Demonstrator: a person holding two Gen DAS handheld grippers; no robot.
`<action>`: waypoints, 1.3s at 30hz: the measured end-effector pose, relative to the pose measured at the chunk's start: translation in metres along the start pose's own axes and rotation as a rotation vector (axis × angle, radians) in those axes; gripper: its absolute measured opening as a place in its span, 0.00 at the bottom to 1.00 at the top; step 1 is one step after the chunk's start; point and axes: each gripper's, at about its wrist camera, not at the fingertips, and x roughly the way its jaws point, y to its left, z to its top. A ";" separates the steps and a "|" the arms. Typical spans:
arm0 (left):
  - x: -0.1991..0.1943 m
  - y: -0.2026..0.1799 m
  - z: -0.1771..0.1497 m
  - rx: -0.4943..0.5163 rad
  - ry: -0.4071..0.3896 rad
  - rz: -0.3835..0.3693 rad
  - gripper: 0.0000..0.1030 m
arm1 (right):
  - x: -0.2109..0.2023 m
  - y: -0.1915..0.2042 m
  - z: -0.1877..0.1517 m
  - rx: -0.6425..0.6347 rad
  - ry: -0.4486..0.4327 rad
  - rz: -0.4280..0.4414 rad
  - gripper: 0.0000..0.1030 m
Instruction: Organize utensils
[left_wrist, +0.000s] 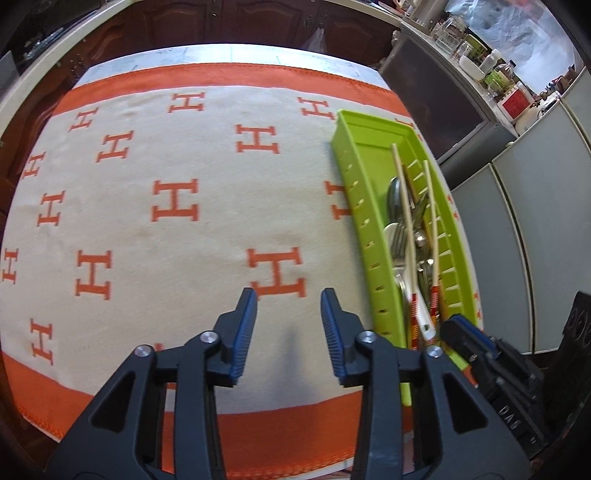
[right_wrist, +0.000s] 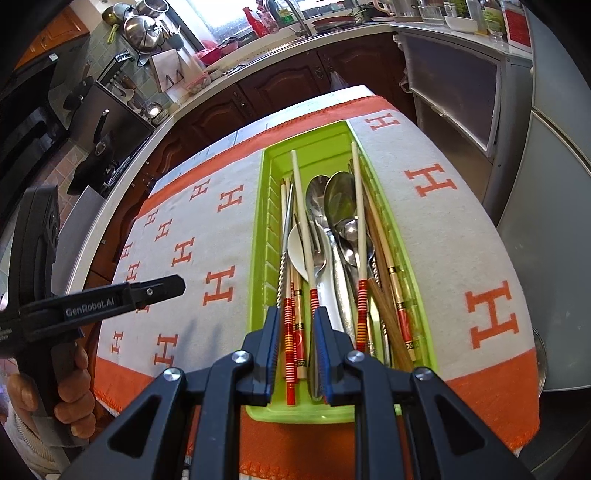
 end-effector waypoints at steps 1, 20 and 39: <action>-0.002 0.005 -0.003 -0.001 -0.003 0.009 0.38 | 0.001 0.003 -0.001 -0.006 0.006 -0.003 0.18; -0.085 0.062 -0.045 -0.001 -0.168 0.100 0.83 | -0.016 0.080 -0.002 -0.149 -0.005 -0.017 0.33; -0.188 0.060 -0.034 -0.026 -0.387 0.165 0.87 | -0.084 0.161 0.022 -0.270 -0.192 0.009 0.67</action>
